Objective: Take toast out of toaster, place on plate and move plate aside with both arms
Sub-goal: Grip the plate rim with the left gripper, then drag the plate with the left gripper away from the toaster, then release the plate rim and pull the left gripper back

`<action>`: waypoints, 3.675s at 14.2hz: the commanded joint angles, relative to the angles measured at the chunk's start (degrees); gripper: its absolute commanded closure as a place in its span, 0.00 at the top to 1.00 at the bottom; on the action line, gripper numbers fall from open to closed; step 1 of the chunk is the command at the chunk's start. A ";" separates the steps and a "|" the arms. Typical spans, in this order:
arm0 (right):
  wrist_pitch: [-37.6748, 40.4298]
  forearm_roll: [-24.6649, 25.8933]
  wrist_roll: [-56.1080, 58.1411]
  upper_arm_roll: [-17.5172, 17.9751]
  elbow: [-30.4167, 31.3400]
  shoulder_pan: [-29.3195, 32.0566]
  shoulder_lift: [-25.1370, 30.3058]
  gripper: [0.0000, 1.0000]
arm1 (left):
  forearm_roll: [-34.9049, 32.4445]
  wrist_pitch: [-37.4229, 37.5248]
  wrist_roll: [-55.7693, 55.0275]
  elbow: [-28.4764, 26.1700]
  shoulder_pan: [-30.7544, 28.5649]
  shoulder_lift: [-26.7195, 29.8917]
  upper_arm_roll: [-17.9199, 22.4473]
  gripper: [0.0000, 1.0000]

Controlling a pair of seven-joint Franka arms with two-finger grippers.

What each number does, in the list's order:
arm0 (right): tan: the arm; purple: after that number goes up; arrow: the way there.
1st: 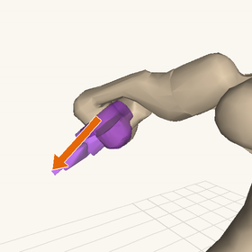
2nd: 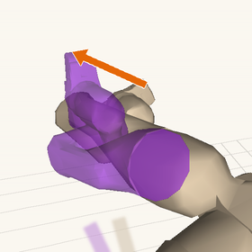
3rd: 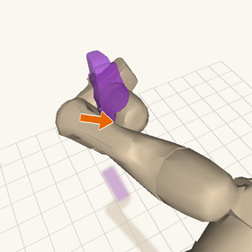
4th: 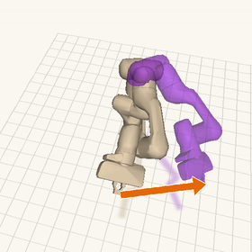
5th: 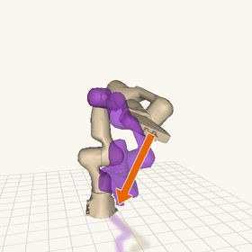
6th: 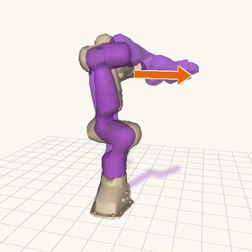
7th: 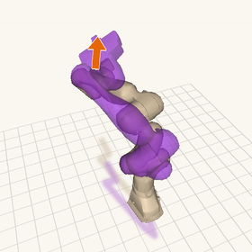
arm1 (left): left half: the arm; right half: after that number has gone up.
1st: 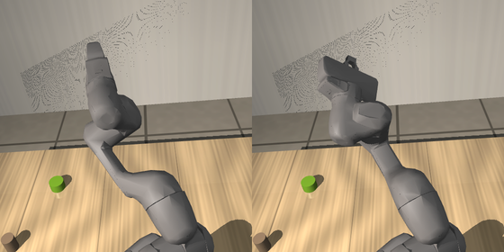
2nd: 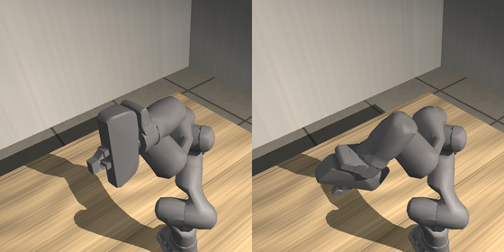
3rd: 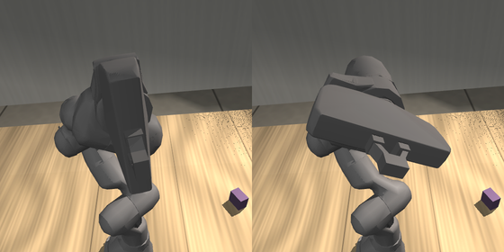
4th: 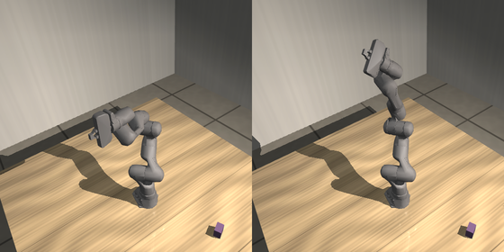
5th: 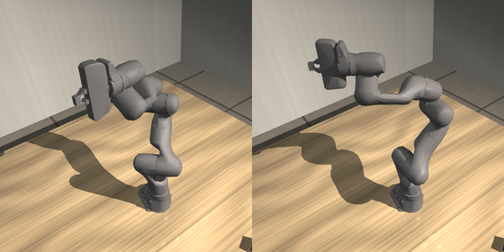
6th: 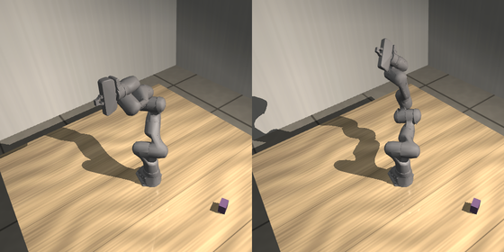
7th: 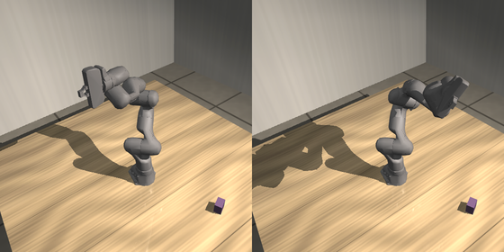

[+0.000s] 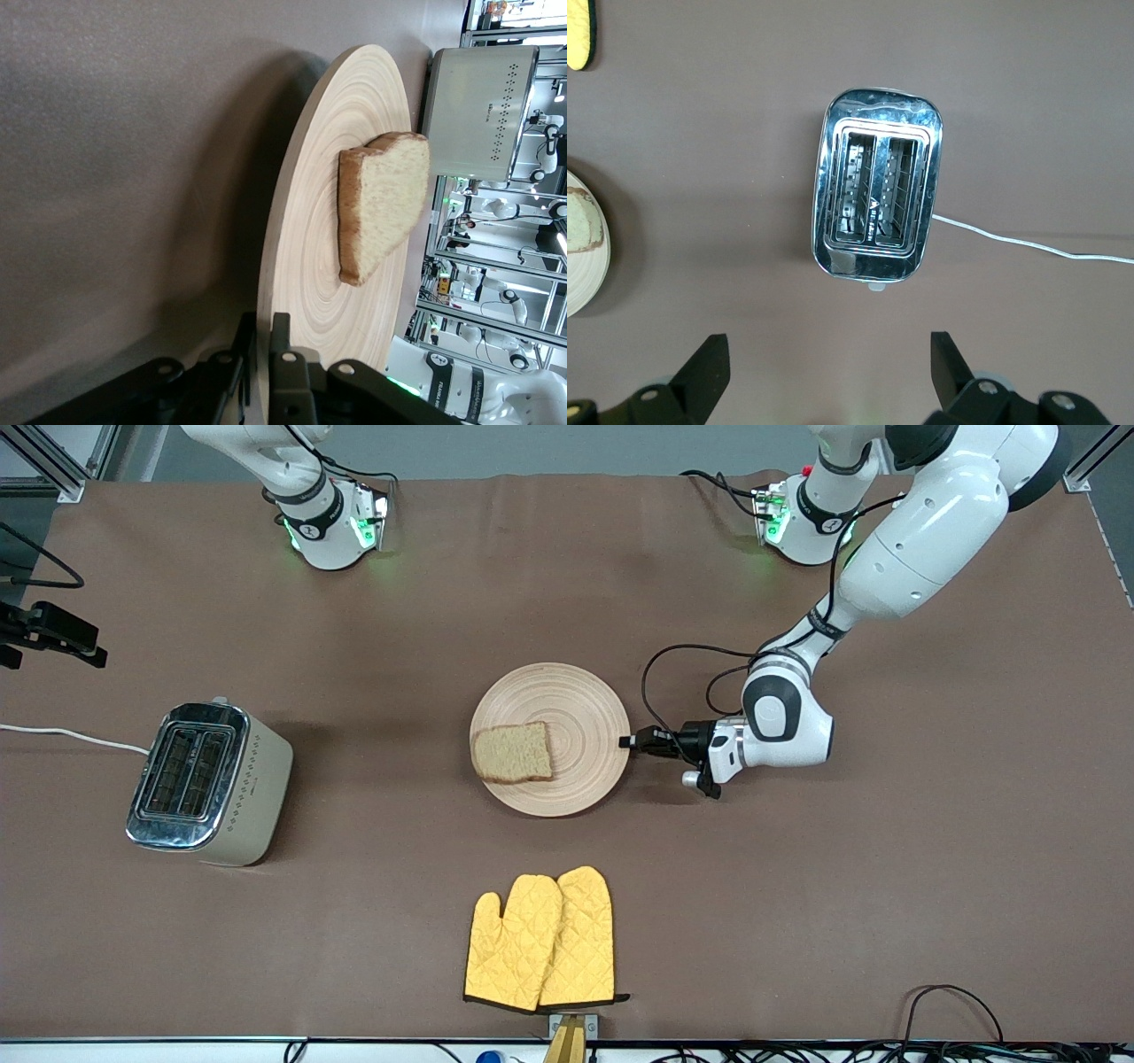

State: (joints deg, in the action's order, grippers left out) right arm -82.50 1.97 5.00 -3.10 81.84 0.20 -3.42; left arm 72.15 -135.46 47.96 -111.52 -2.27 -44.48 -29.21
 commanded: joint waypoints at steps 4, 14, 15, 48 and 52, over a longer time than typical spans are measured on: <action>0.59 -0.03 -0.52 0.91 -0.10 -2.21 0.52 1.00 | 1.06 0.46 0.56 -0.27 -4.65 2.63 -0.58 0.00; 1.55 -0.20 -0.52 0.64 -0.19 -2.31 0.52 1.00 | -20.64 24.18 -7.61 8.50 -29.34 7.74 -0.32 0.00; 1.99 -0.29 -0.61 0.47 -0.19 -2.13 0.52 1.00 | -21.78 26.02 -7.96 9.91 -31.11 7.57 -0.14 0.00; 3.84 -0.21 -0.61 1.08 -0.10 -2.21 0.78 1.00 | -34.62 35.88 -3.12 25.81 -43.43 -6.94 9.44 1.00; 3.75 -0.21 -0.61 0.91 -0.19 -2.39 0.78 1.00 | -43.13 35.88 -13.39 29.17 -43.25 -1.68 5.76 1.00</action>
State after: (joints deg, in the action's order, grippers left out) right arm -79.19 1.90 4.92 -2.09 81.57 -1.98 -3.42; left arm 32.71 -100.87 39.37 -83.27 -45.56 -49.90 -21.44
